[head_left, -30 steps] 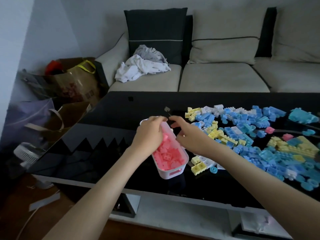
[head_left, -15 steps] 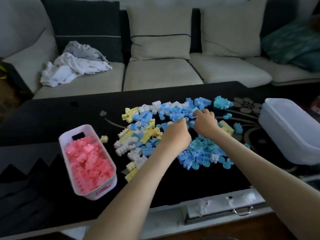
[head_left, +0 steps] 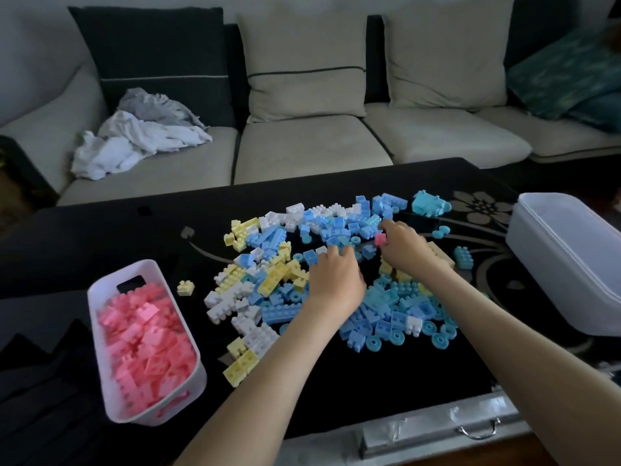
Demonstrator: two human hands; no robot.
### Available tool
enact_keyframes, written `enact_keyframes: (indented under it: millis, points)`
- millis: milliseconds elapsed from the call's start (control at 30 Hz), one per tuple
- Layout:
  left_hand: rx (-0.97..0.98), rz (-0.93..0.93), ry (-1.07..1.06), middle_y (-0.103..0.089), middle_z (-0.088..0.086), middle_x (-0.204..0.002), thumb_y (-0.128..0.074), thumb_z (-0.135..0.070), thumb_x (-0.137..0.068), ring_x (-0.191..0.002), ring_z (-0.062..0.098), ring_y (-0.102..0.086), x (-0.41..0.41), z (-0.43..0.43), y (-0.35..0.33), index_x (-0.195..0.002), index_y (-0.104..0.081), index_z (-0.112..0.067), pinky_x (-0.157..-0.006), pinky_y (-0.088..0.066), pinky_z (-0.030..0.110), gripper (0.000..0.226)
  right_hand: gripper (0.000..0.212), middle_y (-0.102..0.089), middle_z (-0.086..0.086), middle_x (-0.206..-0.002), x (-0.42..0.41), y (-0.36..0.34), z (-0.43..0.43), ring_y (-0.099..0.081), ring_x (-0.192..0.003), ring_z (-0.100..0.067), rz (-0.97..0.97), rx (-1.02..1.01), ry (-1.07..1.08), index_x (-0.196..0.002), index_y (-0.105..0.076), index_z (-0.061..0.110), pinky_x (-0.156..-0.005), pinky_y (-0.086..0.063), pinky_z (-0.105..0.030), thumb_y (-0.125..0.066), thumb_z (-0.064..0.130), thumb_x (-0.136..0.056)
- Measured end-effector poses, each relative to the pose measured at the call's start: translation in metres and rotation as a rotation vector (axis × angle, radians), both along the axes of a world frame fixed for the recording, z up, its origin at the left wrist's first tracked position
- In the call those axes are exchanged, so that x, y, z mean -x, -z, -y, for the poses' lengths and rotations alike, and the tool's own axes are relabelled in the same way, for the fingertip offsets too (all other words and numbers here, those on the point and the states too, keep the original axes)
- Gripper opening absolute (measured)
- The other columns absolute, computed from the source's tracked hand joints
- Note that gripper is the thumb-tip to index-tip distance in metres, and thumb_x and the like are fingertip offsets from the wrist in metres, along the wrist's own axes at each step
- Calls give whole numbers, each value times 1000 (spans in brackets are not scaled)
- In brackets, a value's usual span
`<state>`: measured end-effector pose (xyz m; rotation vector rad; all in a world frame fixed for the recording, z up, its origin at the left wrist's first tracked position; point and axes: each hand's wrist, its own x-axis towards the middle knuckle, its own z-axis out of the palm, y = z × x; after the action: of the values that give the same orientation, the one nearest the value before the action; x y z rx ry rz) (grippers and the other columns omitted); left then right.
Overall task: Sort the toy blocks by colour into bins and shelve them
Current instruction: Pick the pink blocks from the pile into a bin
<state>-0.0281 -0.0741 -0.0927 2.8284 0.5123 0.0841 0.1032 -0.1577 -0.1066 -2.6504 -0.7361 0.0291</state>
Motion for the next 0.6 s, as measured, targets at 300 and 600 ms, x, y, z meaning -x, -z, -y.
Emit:
enact_keyframes:
  millis: [300,600]
  points:
    - [-121,80,10,-45,13,-125,-40,-21,-99,-108,29,-46,21,-15,-13,-115,-60,-8,-87,-45,37,29,15,-57,-18,-98,0,-6,-13,-50,-86,-29,-65,11,24,-103,-44,5,-56,-39,-34,-41,0,-89]
    - [-149,62,-77,-33,13,-143,-45,-9,-93,-129,31,-36,88,-46,-40,-146,-30,-15,-98,-40,40,56,15,-49,-5,-95,104,-58,-57,-42,-89,-20,233,-387,-237,-100,-44,8,-73,-32,-27,-37,-3,-92]
